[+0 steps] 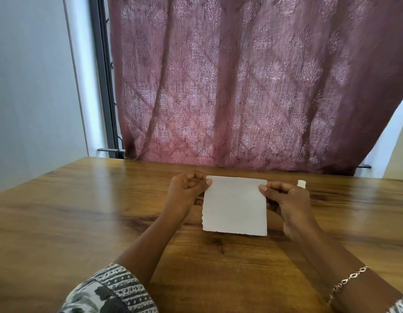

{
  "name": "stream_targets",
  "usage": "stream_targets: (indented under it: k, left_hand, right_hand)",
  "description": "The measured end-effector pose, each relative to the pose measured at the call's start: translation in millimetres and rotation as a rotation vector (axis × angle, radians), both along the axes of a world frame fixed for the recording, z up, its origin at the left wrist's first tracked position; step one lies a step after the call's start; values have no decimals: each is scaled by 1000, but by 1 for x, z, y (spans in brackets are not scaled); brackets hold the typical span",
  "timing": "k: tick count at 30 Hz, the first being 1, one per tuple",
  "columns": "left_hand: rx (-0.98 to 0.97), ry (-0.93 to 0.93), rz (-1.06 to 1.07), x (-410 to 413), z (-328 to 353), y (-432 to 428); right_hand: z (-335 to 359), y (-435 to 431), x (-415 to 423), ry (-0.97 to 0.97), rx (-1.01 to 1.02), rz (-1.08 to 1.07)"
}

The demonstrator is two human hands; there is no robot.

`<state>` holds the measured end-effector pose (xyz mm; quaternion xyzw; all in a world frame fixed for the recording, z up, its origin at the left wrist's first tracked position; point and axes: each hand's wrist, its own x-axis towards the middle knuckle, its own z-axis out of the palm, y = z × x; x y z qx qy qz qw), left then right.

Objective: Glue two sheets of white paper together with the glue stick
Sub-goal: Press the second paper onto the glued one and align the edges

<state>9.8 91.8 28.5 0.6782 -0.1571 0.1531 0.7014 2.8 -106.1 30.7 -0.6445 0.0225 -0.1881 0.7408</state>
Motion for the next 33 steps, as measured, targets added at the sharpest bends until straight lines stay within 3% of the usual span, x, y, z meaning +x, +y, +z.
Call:
stream_targets:
  k: [33]
  left_hand:
    - [-81, -104, 109, 0, 4, 1]
  right_hand:
    - [0, 6, -2, -44, -51, 26]
